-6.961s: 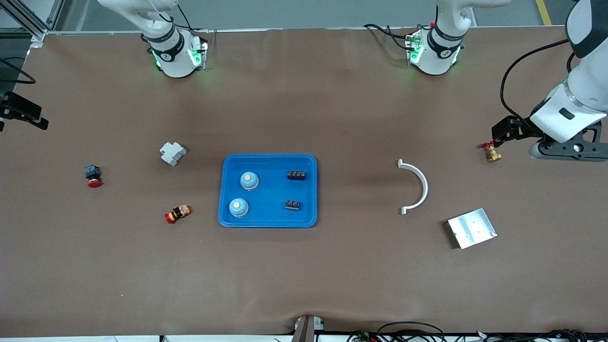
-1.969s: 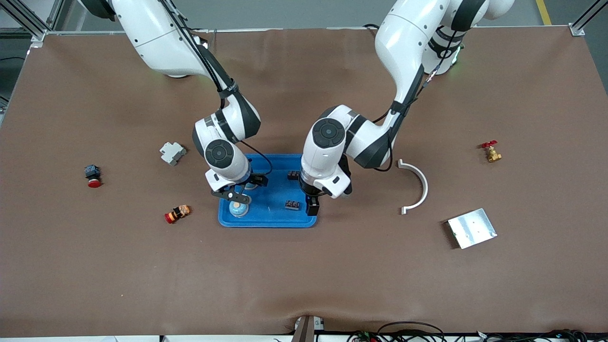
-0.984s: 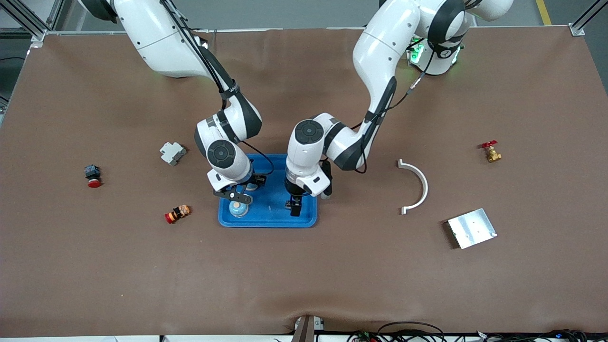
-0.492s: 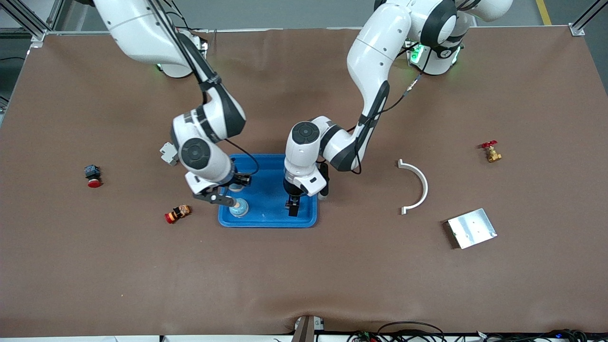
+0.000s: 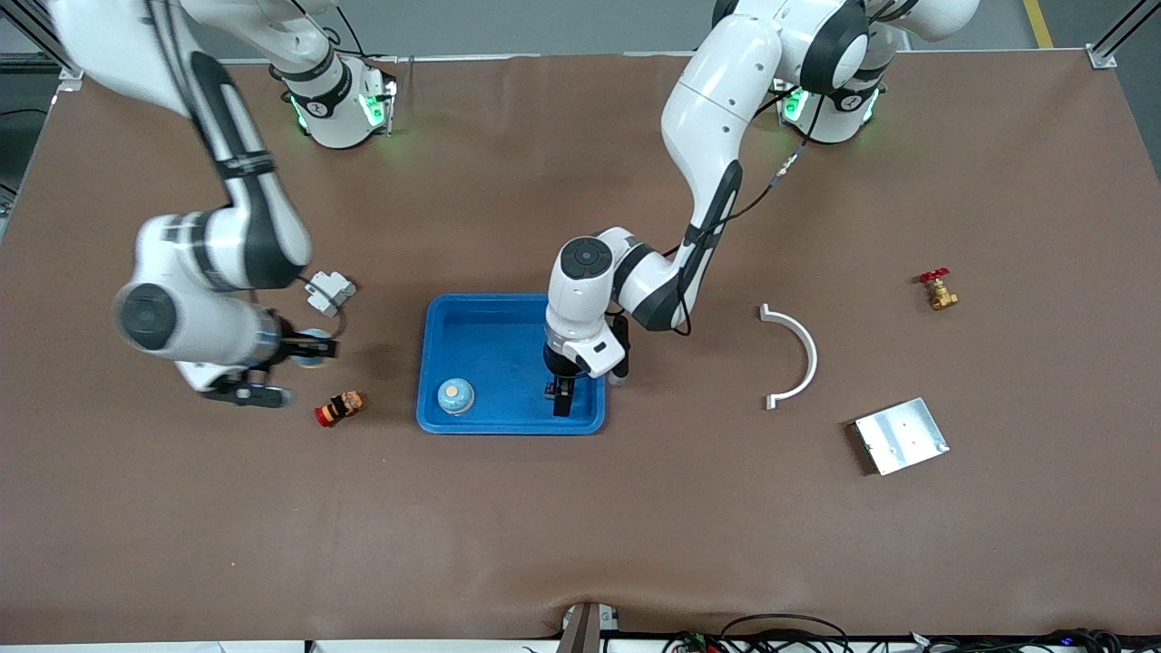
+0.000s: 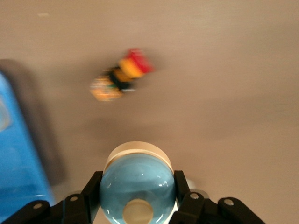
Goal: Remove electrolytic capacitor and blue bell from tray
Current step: 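Set the pale-blue button on the table beside the red button with the right gripper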
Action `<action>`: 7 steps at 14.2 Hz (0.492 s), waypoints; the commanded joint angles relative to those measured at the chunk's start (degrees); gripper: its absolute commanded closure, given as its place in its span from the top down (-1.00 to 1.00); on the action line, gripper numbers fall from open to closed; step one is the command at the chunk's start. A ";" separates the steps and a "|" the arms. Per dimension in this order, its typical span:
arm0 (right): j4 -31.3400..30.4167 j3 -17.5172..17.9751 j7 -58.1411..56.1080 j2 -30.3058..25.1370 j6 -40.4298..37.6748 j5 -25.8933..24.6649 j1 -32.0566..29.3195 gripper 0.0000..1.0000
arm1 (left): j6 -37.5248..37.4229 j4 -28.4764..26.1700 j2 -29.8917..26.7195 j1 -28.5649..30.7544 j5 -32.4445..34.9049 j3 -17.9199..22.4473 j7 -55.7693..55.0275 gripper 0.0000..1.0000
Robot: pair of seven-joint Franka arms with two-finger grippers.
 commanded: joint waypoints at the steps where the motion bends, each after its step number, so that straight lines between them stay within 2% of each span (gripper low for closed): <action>1: -4.21 -2.56 -6.20 -2.46 1.30 -2.95 -3.25 -0.38 | 1.87 1.42 1.54 -0.66 1.17 1.07 -0.94 1.00; 3: -7.18 -2.83 -13.73 -2.72 3.84 -6.04 -7.64 -0.41 | 1.87 1.42 1.54 -1.45 1.17 1.68 -0.94 0.89; 4: -8.24 -4.31 -17.78 -2.64 4.99 -6.05 -9.14 -0.43 | 1.87 1.42 1.54 -1.89 1.17 2.03 -0.94 0.83; 5: -9.39 -5.81 -19.73 -2.37 5.96 -6.05 -9.59 -0.43 | 1.87 1.42 1.54 -2.07 1.17 2.12 -1.02 0.81; 7: -13.24 -6.17 -20.19 -2.29 10.50 -6.05 -9.94 -0.43 | 1.87 1.42 1.54 -2.24 1.17 2.12 -1.02 0.71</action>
